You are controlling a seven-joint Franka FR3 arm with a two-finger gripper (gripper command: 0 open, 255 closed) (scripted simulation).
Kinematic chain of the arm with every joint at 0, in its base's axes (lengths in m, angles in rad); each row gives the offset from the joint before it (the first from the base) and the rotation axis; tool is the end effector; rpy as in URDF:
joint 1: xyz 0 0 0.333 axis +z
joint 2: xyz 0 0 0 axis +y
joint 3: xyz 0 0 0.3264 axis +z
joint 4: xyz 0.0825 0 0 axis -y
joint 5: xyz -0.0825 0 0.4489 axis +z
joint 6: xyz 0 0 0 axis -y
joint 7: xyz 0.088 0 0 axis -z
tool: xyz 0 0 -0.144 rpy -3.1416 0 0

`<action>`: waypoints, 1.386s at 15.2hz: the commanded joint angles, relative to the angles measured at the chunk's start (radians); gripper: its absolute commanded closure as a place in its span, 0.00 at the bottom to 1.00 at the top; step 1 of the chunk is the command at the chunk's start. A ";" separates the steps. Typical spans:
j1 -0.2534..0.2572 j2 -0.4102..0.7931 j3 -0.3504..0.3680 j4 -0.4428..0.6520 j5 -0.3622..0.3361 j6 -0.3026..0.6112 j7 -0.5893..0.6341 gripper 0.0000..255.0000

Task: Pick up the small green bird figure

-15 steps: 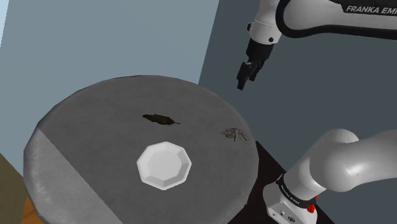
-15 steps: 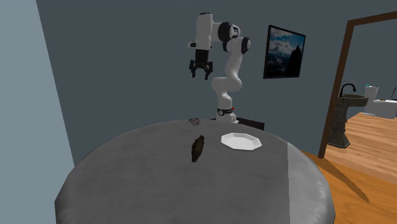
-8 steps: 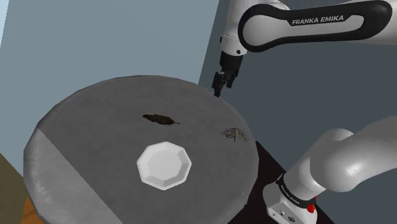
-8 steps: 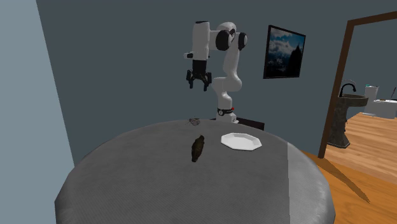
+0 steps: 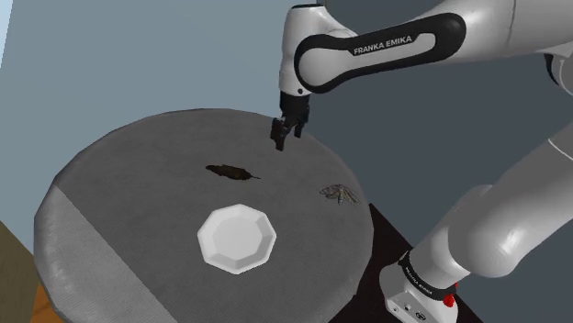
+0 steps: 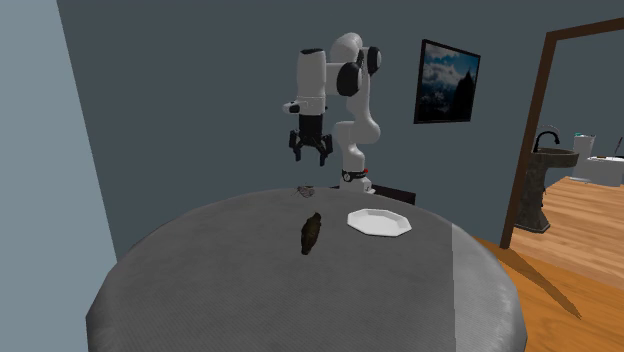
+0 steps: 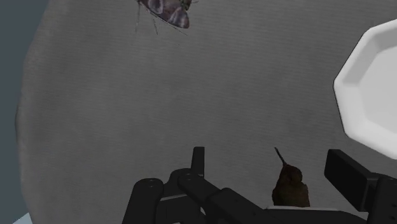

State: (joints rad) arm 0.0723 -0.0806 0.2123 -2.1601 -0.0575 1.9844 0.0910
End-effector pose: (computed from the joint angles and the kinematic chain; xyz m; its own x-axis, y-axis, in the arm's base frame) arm 0.5411 0.1527 0.3659 0.9731 0.2118 -0.0912 0.2188 -0.9728 0.0757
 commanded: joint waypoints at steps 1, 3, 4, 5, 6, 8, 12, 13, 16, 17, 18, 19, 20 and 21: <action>0.008 0.082 0.011 0.047 -0.010 0.026 0.016 0.00; 0.017 0.160 0.019 0.098 -0.021 0.043 0.030 0.00; 0.022 0.199 0.022 0.125 -0.027 0.050 0.036 0.00; 0.027 0.238 0.025 0.153 -0.033 0.056 0.042 0.00; 0.033 0.277 0.028 0.183 -0.039 0.061 0.048 0.00; 0.047 0.356 0.031 0.246 -0.052 0.066 0.059 0.00; 0.079 0.515 0.034 0.388 -0.075 0.065 0.075 0.00; 0.088 0.555 0.034 0.428 -0.081 0.061 0.078 0.00; 0.095 0.594 0.032 0.445 -0.087 0.079 0.082 0.00; 0.096 0.601 0.030 0.442 -0.090 0.089 0.083 0.00; 0.096 0.608 0.029 0.440 -0.092 0.099 0.084 0.00; 0.097 0.616 0.028 0.437 -0.094 0.109 0.086 0.00; 0.098 0.624 0.027 0.435 -0.096 0.119 0.087 0.00; 0.099 0.632 0.025 0.433 -0.098 0.129 0.088 0.00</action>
State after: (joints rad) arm 0.1707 0.5415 0.2393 -1.7248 -0.1531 2.1008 0.1785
